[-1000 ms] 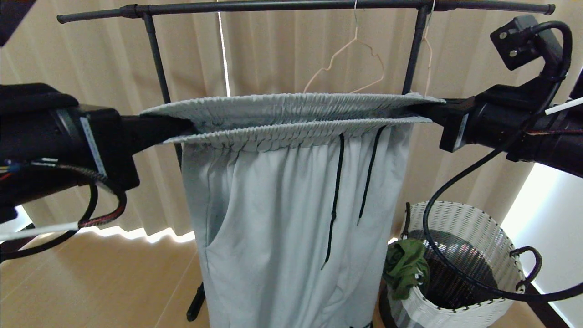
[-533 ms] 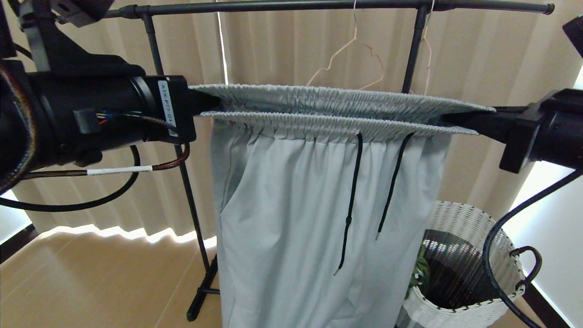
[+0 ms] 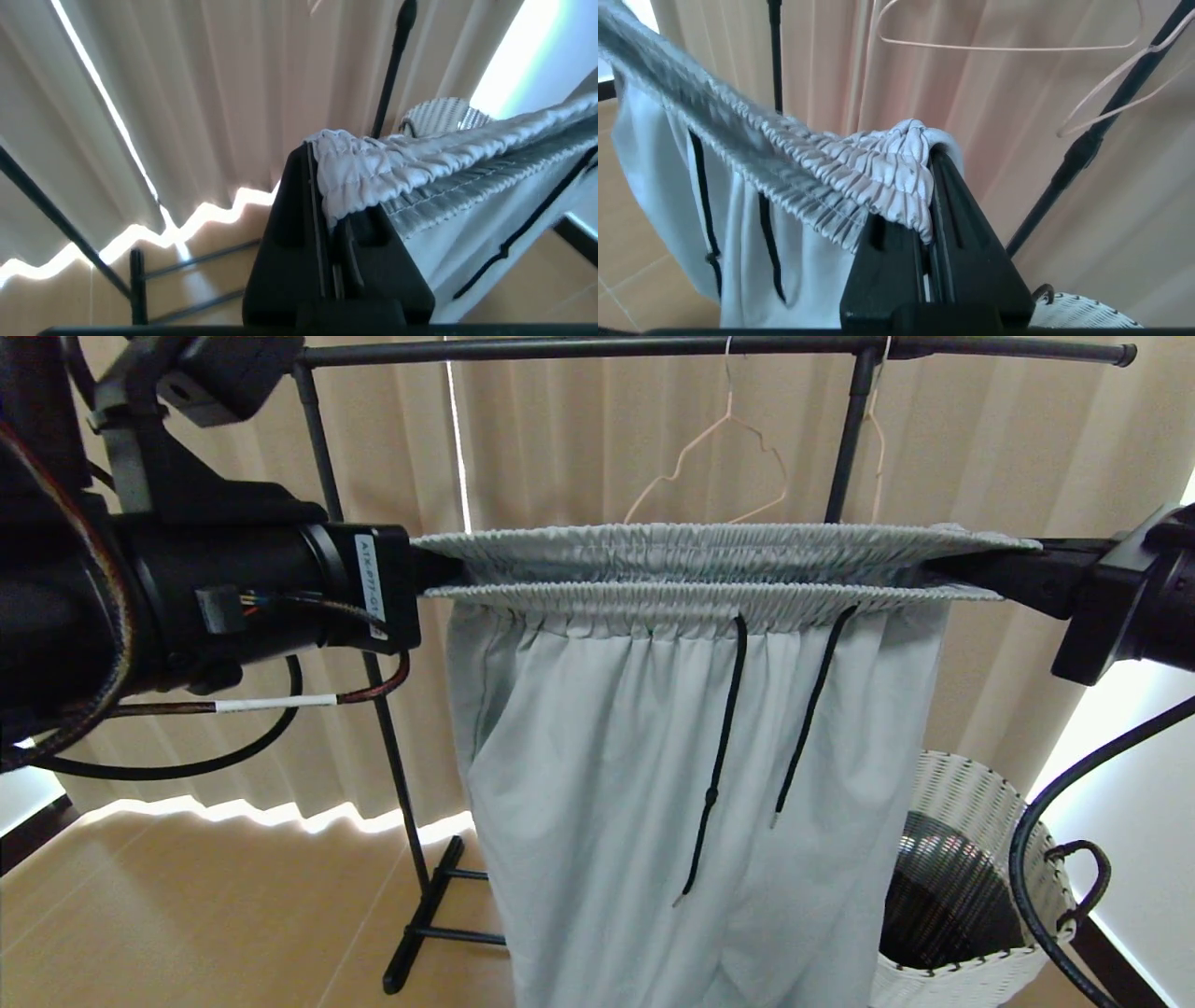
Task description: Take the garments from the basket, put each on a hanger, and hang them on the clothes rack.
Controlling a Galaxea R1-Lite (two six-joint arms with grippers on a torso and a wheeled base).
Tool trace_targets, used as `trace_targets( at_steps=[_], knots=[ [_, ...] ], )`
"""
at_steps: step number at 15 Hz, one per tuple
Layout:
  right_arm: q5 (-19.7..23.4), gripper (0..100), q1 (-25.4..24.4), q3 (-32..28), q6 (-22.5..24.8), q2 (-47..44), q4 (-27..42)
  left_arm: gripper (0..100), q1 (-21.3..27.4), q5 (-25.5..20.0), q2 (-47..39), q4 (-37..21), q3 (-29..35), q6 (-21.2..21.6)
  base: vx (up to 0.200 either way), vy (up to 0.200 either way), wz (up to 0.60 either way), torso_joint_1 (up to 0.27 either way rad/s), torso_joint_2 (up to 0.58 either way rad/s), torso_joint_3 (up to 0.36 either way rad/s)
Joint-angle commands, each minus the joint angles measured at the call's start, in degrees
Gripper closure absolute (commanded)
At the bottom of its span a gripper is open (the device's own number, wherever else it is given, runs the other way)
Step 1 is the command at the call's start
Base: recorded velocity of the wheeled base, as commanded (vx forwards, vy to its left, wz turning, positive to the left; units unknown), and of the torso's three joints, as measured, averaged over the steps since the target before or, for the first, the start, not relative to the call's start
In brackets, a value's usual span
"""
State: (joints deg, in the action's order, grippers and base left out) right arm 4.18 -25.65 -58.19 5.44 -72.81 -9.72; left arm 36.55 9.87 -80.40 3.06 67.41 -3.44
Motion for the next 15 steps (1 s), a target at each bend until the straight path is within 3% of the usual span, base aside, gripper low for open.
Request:
trace_targets(
  at_steps=[1, 6, 14, 15],
  knots=[
    [0.0, 100, 0.0, -0.3, 0.0, -0.2, 0.0, 100, 0.0, -0.1, 0.3, 0.7, -1.1, 0.0, 0.0, 0.0, 0.0, 0.0, 0.0, 0.0],
    [0.1, 100, 0.0, -1.8, 0.0, -0.1, -0.5, 100, 0.1, -0.1, 0.9, 5.9, -0.4, 0.8, 0.0, 0.0, 0.0, 0.0, 0.0, 0.0],
    [0.7, 100, -0.2, -2.8, -0.2, -1.4, -0.3, 100, 0.0, -0.2, 4.4, 6.0, -3.5, 0.8, 0.0, 0.0, 0.0, 0.0, 0.0, 0.0],
    [0.6, 0, -0.2, -2.7, -0.2, -1.3, -0.2, 100, 0.0, -0.2, 4.3, 6.0, -3.4, 0.8, 0.0, 0.0, 0.0, 0.0, 0.0, 0.0]
  ],
)
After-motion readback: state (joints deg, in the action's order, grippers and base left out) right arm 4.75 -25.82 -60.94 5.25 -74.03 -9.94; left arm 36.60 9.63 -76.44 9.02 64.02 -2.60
